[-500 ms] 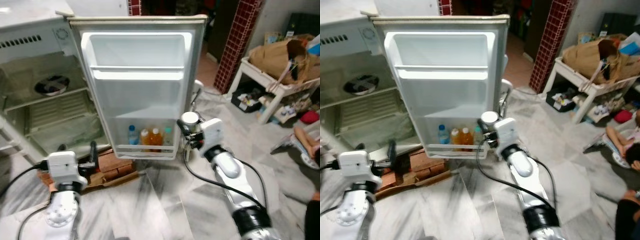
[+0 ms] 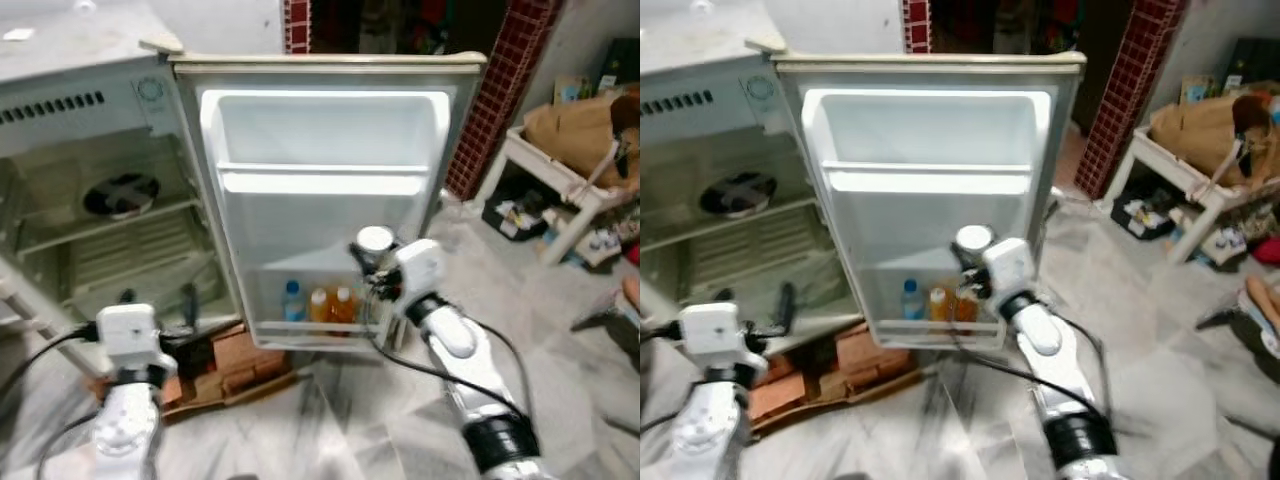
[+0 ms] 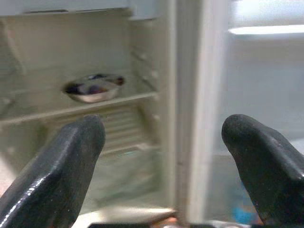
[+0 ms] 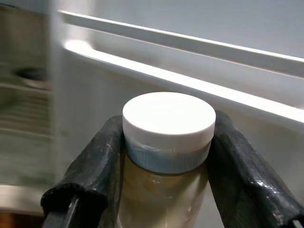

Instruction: Restocking fridge

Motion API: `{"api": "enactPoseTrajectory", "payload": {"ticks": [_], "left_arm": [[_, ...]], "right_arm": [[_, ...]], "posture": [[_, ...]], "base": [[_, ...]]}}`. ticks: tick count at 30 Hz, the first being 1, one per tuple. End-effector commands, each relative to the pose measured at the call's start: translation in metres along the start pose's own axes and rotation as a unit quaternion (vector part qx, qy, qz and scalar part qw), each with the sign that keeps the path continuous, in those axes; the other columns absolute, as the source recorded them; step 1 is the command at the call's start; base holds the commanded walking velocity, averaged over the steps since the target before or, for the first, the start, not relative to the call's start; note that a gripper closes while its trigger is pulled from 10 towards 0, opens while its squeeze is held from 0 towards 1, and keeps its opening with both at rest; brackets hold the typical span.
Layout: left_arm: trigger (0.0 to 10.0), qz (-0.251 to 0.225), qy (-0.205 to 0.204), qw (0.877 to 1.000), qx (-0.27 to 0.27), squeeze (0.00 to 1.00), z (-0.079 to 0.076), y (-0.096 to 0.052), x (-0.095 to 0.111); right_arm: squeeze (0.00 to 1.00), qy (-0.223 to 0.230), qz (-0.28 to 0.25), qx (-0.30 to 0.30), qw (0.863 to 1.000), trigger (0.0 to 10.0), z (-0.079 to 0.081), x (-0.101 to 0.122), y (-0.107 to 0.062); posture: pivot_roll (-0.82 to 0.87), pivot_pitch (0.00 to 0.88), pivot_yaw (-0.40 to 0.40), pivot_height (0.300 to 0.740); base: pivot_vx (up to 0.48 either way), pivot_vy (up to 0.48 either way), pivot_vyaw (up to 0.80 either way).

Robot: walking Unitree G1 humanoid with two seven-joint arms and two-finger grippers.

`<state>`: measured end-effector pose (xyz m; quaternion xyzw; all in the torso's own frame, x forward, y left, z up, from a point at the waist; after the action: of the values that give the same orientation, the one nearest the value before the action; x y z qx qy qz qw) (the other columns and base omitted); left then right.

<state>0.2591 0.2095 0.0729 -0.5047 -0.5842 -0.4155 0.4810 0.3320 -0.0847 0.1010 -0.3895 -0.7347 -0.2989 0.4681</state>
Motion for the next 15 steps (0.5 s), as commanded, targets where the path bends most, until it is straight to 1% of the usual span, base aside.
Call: {"api": "enactPoseTrajectory", "payload": {"ticks": [1, 2, 5, 7, 9, 10, 11, 12, 13, 14, 15], "left_arm": [[10.0, -0.002, -0.003, 1.0, -0.016, 0.0, -0.011, 0.002, 0.0], [10.0, -0.001, -0.003, 1.0, -0.013, 0.0, -0.011, 0.002, 0.0], [10.0, -0.002, -0.003, 1.0, -0.013, 0.0, -0.011, 0.001, 0.0], [10.0, 0.0, -0.001, 1.0, -0.014, 0.0, -0.012, 0.001, -0.001], [10.0, 0.001, 0.001, 1.0, -0.014, 0.0, -0.012, 0.001, -0.002], [10.0, 0.002, 0.003, 1.0, -0.016, 0.0, -0.012, 0.0, -0.003], [10.0, 0.002, 0.003, 1.0, -0.016, 0.0, -0.012, 0.0, -0.003], [10.0, 0.003, 0.004, 1.0, -0.016, 0.0, -0.013, 0.001, -0.003], [10.0, 0.003, 0.004, 1.0, -0.016, 0.0, -0.013, 0.001, -0.003], [10.0, 0.003, 0.005, 1.0, -0.018, 0.0, -0.013, 0.001, -0.003], [10.0, 0.004, 0.006, 1.0, -0.018, 0.0, -0.014, 0.001, -0.003]], "right_arm": [[0.0, -0.019, -0.012, -0.018, 1.0, 10.0, -0.017, 0.006, -0.001], [0.0, -0.017, -0.015, -0.004, 1.0, 10.0, -0.014, 0.007, -0.002], [0.0, -0.013, -0.017, 0.004, 1.0, 10.0, -0.013, 0.007, -0.002], [0.0, 0.014, -0.029, 0.017, 0.999, 10.0, -0.015, 0.014, 0.0], [0.0, 0.027, -0.039, 0.023, 0.999, 10.0, -0.016, 0.021, 0.003], [0.0, 0.031, -0.059, 0.042, 0.997, 10.0, -0.015, 0.032, 0.006], [0.0, 0.031, -0.059, 0.042, 0.997, 10.0, -0.015, 0.032, 0.006], [0.0, 0.036, -0.081, 0.063, 0.994, 10.0, -0.012, 0.044, 0.009], [0.0, 0.036, -0.081, 0.063, 0.994, 10.0, -0.012, 0.044, 0.009], [0.0, 0.056, -0.106, 0.09, 0.989, 10.0, -0.01, 0.061, 0.012], [0.0, 0.064, -0.12, 0.108, 0.985, 10.0, -0.008, 0.07, 0.013]], "posture": [[0.03, 0.02, 0.005, 0.74], [0.03, 0.021, 0.003, 0.74], [0.03, 0.021, 0.003, 0.74], [0.03, 0.021, 0.003, 0.74], [0.03, 0.025, 0.004, 0.74], [0.03, 0.025, 0.004, 0.74], [0.03, 0.025, 0.004, 0.74], [0.03, 0.024, 0.005, 0.74], [0.03, 0.024, 0.005, 0.74], [0.03, 0.024, 0.006, 0.74], [0.04, 0.023, 0.007, 0.74]], "base": [[0.435, 0.0, 0.0], [0.0, 0.0, 0.0], [0.0, 0.0, 0.0], [0.0, 0.0, 0.0], [0.0, 0.0, 0.0], [0.0, 0.0, 0.0], [0.0, 0.0, 0.0], [0.0, 0.0, 0.0], [0.0, 0.0, 0.0], [0.0, 0.0, 0.0], [0.0, 0.0, 0.0]]}}
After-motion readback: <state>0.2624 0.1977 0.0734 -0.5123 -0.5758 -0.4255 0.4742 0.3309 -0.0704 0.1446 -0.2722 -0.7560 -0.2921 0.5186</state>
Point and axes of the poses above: a point about 5 cm out from each wrist's last joint towards the gripper, its own y axis pointing out of the wrist towards the gripper, its own x axis along the axis of the wrist's last joint, z = x × y, the point moved 4 cm from there along y, pointing out of the wrist towards the gripper, and after that the axes turned 13 degrees about -y, right-handed, at the moved point
